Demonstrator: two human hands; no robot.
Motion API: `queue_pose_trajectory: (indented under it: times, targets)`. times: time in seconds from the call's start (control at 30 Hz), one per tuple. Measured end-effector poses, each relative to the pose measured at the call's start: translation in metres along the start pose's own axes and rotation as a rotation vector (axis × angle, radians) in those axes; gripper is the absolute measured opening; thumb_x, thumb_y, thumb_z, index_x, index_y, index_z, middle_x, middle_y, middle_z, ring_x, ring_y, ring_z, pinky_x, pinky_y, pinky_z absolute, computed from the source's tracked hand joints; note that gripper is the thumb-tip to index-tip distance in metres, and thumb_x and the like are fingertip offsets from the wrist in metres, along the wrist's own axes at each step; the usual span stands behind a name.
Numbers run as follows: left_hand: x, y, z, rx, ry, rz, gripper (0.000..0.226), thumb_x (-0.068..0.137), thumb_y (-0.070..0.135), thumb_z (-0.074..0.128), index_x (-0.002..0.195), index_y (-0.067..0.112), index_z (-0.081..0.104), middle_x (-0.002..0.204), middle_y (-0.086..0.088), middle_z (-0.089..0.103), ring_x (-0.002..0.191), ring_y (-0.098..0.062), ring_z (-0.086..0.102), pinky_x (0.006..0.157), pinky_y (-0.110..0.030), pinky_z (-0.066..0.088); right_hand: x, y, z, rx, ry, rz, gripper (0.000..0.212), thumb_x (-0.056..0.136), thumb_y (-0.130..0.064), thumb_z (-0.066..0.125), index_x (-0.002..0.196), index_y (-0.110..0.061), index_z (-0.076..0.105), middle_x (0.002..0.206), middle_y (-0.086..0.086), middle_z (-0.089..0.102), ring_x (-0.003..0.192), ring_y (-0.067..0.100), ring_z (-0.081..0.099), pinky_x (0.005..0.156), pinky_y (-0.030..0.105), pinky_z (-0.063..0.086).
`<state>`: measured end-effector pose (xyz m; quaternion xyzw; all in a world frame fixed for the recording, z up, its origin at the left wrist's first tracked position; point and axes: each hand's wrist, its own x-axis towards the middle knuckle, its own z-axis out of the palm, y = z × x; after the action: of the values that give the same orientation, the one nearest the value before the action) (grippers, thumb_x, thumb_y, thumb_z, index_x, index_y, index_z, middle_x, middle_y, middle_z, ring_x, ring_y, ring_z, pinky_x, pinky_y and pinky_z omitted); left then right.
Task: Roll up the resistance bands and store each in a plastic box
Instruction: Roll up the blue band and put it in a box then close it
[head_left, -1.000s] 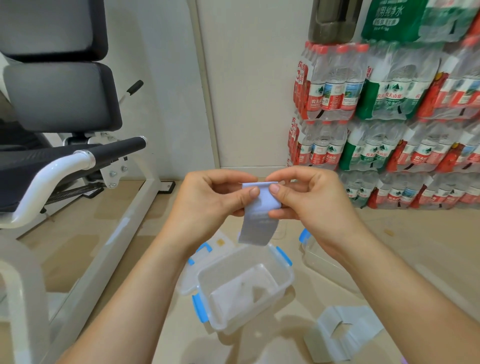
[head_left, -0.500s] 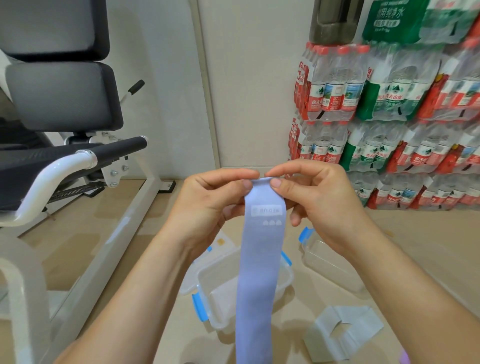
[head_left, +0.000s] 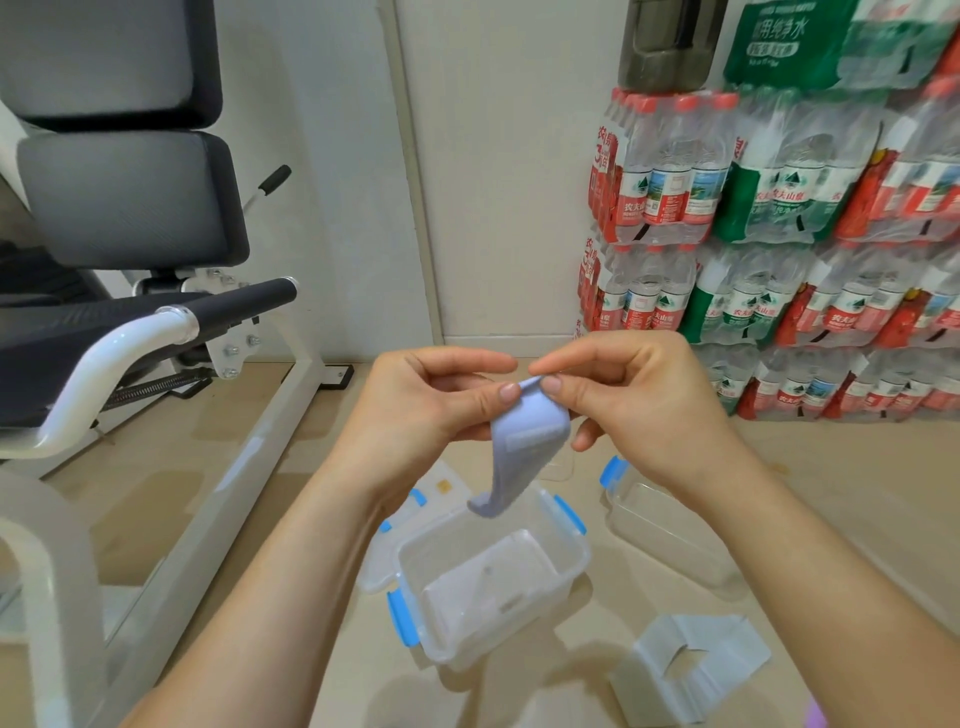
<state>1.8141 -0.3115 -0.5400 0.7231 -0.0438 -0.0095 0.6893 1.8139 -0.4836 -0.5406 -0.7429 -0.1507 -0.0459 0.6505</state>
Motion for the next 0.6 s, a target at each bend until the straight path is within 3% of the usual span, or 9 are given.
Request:
queue_pose_trajectory:
  times: [0.17,0.3,0.43,0.6]
  targets:
    - [-0.001,0.0,0.0014,0.128,0.014,0.025,0.01,0.075,0.003,0.075,0.086,0.002,0.074,0.079,-0.013,0.075,0.071,-0.019,0.071,0.067,-0.027,0.058,0.0015,0.003,-0.0027,0.054,-0.032,0.099,0.018,0.083,0.003,0.066,0.082,-0.013,0.074,0.07,0.001,0.074,0.062,0.01,0.066,0.05,0.021,0.052]
    - [0.0007,-0.0042,0.0023,0.158,0.064,0.015,0.004,0.076,0.005,0.075,0.079,0.006,0.073,0.081,-0.016,0.074,0.071,-0.02,0.07,0.071,-0.035,0.058,0.0007,0.0037,-0.0036,0.118,-0.067,0.171,0.013,0.082,-0.001,0.067,0.087,-0.01,0.075,0.081,0.006,0.075,0.07,0.011,0.067,0.058,0.022,0.053]
    - [0.001,-0.0058,0.0028,0.152,0.062,0.012,0.003,0.078,0.005,0.074,0.081,0.006,0.071,0.083,-0.019,0.073,0.071,-0.02,0.069,0.072,-0.036,0.057,-0.0006,0.0029,0.0005,0.09,-0.042,0.162,0.017,0.081,-0.003,0.069,0.08,-0.019,0.076,0.074,-0.002,0.075,0.066,0.006,0.067,0.053,0.02,0.05]
    - [0.0008,-0.0046,-0.0001,0.15,0.074,-0.01,0.009,0.076,0.006,0.076,0.084,0.006,0.072,0.079,-0.011,0.075,0.069,-0.017,0.071,0.066,-0.026,0.056,0.0008,0.0081,0.0051,0.135,0.036,0.223,0.015,0.079,0.001,0.071,0.083,-0.013,0.072,0.067,-0.001,0.072,0.065,0.01,0.068,0.055,0.019,0.052]
